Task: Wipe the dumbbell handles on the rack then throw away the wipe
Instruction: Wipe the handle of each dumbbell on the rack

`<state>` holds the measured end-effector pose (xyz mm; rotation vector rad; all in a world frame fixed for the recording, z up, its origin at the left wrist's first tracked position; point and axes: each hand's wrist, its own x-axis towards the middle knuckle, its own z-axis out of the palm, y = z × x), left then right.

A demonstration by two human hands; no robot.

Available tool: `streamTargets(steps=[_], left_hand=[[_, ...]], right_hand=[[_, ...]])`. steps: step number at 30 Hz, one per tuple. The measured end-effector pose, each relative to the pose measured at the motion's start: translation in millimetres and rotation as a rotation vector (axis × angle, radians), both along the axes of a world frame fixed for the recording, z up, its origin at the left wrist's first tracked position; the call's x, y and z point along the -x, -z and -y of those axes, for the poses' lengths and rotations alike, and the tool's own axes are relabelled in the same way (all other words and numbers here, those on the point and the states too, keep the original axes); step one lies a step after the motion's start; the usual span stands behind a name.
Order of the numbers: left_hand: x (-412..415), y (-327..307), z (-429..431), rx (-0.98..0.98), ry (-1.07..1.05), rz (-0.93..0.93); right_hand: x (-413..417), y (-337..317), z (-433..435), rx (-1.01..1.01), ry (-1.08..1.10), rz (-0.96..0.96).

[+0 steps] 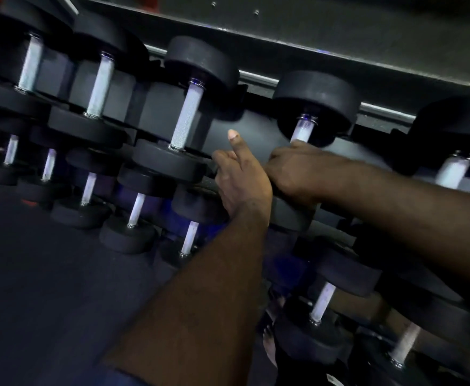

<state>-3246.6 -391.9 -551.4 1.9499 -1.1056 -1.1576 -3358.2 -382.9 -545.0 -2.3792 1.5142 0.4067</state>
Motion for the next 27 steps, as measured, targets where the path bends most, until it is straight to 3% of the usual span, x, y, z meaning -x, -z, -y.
streamTargets(steps=[3,6,9,10,13,15,17,20,22,25,27], left_hand=[[1.0,-3.7,-1.7,-0.011,0.026,0.007],[-0.5,-3.5,-2.0,-0.005,0.026,0.014],[0.0,-3.5,-1.1,-0.005,0.02,0.021],[0.0,-2.9,-0.6,-0.006,0.018,0.027],[0.4,-3.2,-0.4,-0.006,0.019,0.036],[0.8,-3.3,-0.5,-0.012,0.017,0.041],[0.2,-4.4,0.1,-0.013,0.019,0.041],[0.4,-5.1,-0.7,-0.012,0.03,0.046],[0.3,-3.5,0.1,-0.007,0.029,0.048],[-0.2,-0.5,0.6,0.004,0.036,0.057],[0.4,-1.6,0.2,0.003,0.042,0.05]], right_hand=[[-17.7,-16.4,19.6,-0.167,-0.012,-0.256],[-16.5,-16.5,14.1,-0.066,0.041,-0.113],[4.8,1.4,-21.6,0.037,0.168,0.302],[12.1,3.0,-31.4,0.045,0.131,0.357],[39.0,5.9,-32.0,0.271,-0.068,0.32],[53.1,5.8,-20.5,0.435,0.08,0.304],[47.6,10.8,-21.6,0.426,0.204,0.324],[29.0,28.7,-51.9,0.265,0.02,0.385],[47.3,25.8,-50.4,0.287,-0.056,0.369],[76.7,19.5,-31.6,0.475,0.176,0.336],[63.2,20.4,-32.4,0.463,0.276,0.314]])
